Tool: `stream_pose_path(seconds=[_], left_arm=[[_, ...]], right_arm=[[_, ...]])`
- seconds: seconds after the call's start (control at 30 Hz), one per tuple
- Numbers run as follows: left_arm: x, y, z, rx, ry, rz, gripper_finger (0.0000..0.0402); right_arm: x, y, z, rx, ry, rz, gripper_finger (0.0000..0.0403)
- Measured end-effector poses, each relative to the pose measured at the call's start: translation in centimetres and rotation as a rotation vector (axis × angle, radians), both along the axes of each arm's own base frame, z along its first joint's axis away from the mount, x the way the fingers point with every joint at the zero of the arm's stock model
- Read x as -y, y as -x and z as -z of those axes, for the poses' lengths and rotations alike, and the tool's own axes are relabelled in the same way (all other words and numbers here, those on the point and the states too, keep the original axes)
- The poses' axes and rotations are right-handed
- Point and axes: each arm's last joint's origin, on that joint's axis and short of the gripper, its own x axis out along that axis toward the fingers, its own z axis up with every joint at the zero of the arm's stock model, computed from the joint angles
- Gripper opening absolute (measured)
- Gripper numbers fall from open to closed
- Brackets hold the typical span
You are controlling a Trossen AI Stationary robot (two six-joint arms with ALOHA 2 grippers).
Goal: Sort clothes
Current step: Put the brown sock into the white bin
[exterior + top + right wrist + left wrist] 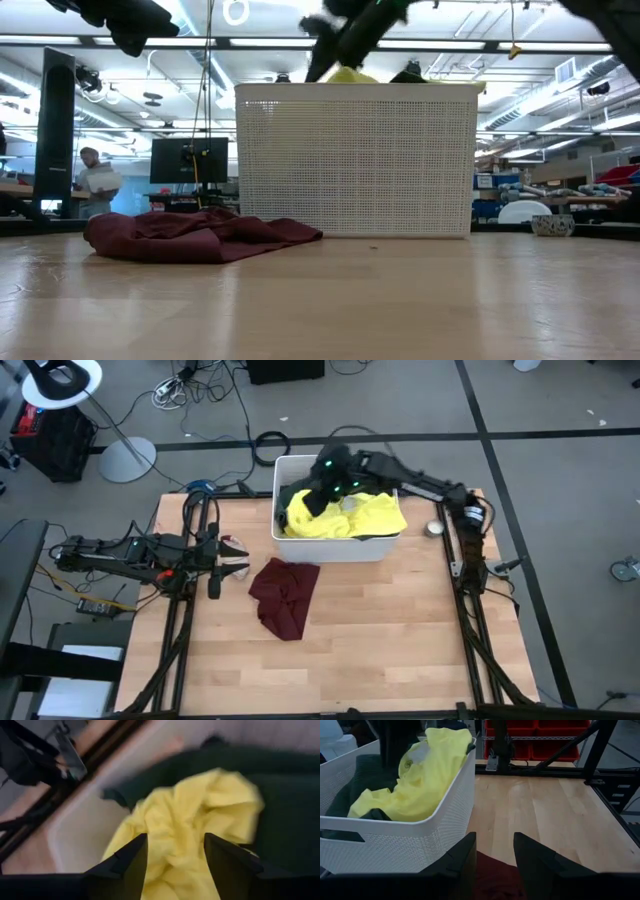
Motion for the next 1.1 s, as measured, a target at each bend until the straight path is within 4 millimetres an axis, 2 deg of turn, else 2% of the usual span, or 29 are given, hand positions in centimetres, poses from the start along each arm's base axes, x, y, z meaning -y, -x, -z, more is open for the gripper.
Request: stream_pose_path(seconds=[0.27,0.5,0.8,0.87,0.97,1.1], left_arm=[[0.0,-0.1,-0.2,0.022,0.003,0.000,0.0137],[0.0,-0.3,-1.6,0.170,0.025,0.000,0.0137],[0.1,-0.4,-2.3,0.246,0.036,0.000,0.0137],[0.0,-0.4,-2.4,0.250,0.051,-0.012,0.0137],[-0.2,-0.3,-2.0,0.238,0.161,-0.109,0.0137],[-0.8,0.0,-0.5,0.116,0.195,-0.273,0.0128]], right_arm=[[-2.3,5.8,-7.7,0.125,0.142,0.072,0.0225],[-5.3,10.9,-12.0,0.208,0.117,0.111,0.0223],[-10.4,14.9,-14.5,0.247,0.074,0.153,0.0221],[-11.7,15.2,-14.6,0.240,0.057,0.152,0.0221],[-13.8,15.2,-14.4,0.221,0.055,0.165,0.0221],[-16.5,14.5,-13.7,0.184,0.059,0.186,0.0221]])
